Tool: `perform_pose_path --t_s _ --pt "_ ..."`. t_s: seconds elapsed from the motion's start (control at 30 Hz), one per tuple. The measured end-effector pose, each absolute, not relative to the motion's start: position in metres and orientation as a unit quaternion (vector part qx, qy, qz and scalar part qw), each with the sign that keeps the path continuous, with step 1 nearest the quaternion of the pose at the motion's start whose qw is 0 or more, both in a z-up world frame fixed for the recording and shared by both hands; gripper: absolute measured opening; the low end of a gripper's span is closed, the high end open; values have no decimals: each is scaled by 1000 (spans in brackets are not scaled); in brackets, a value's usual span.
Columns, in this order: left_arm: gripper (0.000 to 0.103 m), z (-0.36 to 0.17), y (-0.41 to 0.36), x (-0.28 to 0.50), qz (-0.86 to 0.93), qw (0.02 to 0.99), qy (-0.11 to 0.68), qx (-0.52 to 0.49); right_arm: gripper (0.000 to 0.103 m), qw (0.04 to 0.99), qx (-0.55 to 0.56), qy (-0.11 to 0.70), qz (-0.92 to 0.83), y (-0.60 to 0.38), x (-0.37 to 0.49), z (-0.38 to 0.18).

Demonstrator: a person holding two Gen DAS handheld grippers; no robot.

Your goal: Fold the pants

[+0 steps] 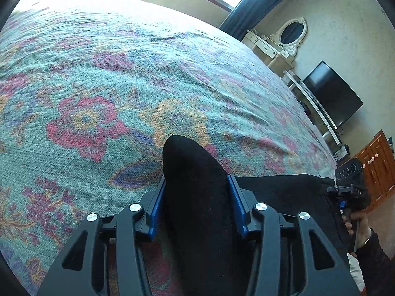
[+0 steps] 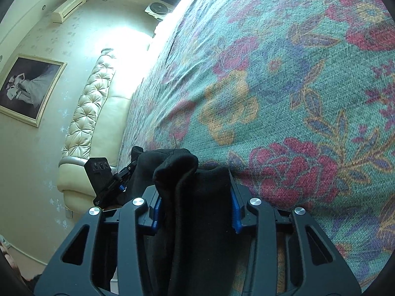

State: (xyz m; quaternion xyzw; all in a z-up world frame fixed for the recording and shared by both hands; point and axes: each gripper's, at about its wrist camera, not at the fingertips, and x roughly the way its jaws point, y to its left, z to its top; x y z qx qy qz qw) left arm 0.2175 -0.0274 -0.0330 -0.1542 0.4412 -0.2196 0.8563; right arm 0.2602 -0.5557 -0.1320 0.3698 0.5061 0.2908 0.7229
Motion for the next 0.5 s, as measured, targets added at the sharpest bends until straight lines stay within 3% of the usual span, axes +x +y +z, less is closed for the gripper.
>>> perform_pose_path --t_s 0.5 --pt "46 -31 -31 218 -212 862 438 -139 39 725 372 499 295 -560 256 -131"
